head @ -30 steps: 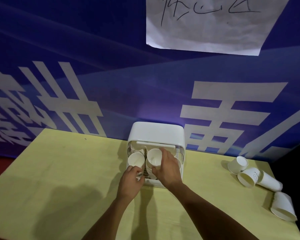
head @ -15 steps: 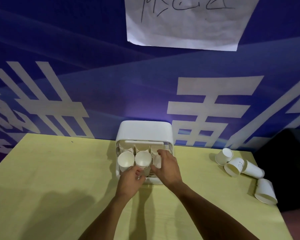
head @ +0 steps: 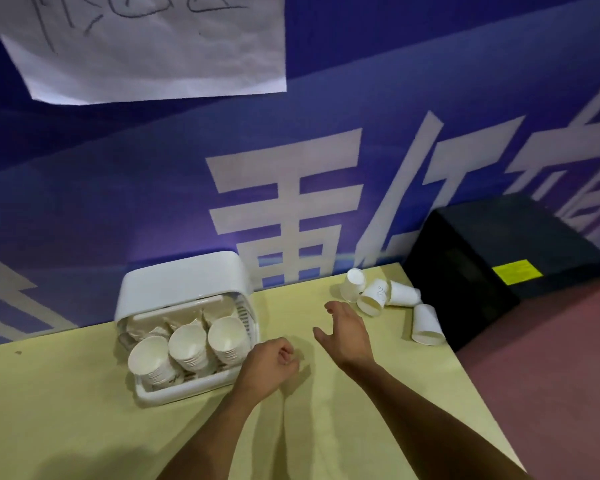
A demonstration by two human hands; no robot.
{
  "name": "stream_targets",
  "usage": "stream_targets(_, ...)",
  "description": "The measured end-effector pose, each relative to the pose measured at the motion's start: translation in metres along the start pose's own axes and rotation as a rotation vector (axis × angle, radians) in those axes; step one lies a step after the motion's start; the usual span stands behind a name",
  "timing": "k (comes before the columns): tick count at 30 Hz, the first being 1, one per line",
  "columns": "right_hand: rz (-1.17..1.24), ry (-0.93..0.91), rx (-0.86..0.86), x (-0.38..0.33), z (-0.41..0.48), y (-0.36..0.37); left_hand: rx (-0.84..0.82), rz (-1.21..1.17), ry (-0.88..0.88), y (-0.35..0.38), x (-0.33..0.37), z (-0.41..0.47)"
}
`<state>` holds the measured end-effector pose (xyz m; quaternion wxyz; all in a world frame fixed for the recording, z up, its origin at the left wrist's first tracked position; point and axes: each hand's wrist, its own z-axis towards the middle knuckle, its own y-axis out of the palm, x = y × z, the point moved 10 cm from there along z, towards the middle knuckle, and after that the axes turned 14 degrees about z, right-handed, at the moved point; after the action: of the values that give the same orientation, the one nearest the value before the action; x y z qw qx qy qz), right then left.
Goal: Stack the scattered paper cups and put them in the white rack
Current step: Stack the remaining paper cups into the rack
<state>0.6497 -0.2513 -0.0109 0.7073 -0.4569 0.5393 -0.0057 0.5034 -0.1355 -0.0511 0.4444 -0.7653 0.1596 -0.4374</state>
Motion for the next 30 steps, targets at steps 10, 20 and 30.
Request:
stream_targets(10,-0.004,0.113,0.043,0.083,0.015,-0.067,-0.042,0.07,0.03,0.029,0.078,0.06)
stream_targets(20,-0.174,0.012,-0.031,0.131,0.07,-0.089,-0.062,0.156,0.008,0.048,0.114,0.126)
stream_targets(30,-0.187,-0.047,-0.213,0.154,0.105,-0.063,-0.054,0.182,-0.036,0.069,0.137,0.186)
